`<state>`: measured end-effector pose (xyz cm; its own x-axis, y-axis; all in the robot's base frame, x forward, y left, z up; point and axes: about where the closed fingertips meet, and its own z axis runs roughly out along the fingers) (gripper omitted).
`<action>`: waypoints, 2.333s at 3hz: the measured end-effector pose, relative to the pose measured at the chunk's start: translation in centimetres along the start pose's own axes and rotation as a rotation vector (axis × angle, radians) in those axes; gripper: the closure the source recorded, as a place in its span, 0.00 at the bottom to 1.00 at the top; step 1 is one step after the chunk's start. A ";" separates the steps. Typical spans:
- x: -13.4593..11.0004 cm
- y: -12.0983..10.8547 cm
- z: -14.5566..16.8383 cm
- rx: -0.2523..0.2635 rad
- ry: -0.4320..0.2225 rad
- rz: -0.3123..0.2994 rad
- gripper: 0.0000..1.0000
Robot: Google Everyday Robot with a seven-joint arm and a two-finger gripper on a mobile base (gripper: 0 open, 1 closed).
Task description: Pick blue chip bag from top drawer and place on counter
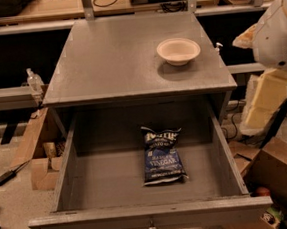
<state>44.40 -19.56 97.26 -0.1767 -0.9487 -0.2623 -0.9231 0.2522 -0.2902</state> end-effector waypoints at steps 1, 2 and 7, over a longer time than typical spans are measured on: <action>-1.0 1.2 5.6 -0.038 -0.093 -0.014 0.00; -1.5 2.8 11.8 -0.064 -0.194 -0.011 0.00; -5.9 4.4 26.8 -0.014 -0.443 -0.024 0.00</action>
Offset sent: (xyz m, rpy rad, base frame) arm 0.0512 0.0714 -0.1929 0.3491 -0.0778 0.0978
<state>50.56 -7.70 72.84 0.0053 -0.7798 -0.6261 -0.9301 0.2261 -0.2894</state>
